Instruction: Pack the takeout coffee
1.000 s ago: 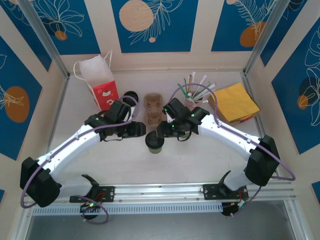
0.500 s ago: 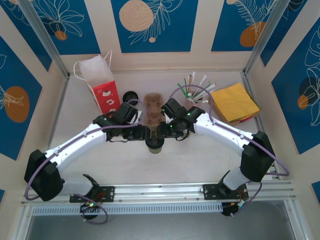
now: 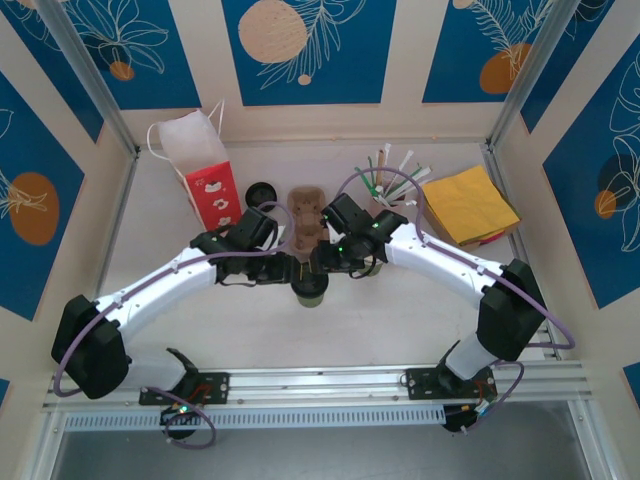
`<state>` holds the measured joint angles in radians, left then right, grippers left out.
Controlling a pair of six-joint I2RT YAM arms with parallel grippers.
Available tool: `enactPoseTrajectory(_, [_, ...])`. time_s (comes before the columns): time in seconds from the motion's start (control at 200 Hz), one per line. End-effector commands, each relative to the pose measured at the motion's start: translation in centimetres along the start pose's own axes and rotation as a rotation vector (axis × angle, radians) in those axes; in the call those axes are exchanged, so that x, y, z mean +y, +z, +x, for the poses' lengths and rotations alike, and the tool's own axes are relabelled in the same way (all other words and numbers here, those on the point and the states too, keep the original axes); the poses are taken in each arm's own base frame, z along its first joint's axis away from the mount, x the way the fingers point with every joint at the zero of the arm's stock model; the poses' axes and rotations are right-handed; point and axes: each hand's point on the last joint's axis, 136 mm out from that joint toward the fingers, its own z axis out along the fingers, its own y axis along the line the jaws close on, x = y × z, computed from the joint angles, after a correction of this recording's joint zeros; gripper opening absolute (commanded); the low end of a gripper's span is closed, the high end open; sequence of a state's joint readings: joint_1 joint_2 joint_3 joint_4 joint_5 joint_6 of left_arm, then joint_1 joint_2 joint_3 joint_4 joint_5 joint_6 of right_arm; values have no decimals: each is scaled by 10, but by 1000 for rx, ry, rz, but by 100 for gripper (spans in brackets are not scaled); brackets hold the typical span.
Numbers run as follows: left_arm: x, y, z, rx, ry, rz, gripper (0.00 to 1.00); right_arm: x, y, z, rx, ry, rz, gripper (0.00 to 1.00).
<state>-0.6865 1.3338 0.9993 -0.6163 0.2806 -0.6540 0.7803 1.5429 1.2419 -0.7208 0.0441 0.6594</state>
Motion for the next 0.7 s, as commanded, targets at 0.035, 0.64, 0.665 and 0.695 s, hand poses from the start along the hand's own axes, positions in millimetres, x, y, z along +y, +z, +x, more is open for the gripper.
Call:
enactPoseTrajectory(0.035, [0, 8, 8, 36, 2, -3, 40, 8, 0, -7, 3, -10, -27, 42])
enactPoseTrajectory(0.64, [9, 14, 13, 54, 8, -34, 37, -9, 24, 10, 79, 15, 14, 40])
enactPoseTrajectory(0.665, [10, 15, 14, 59, 6, -36, 37, -10, 25, 11, 82, 16, 16, 40])
enactPoseTrajectory(0.695, [11, 16, 15, 61, 6, -37, 37, -11, 26, 13, 86, 16, 17, 40])
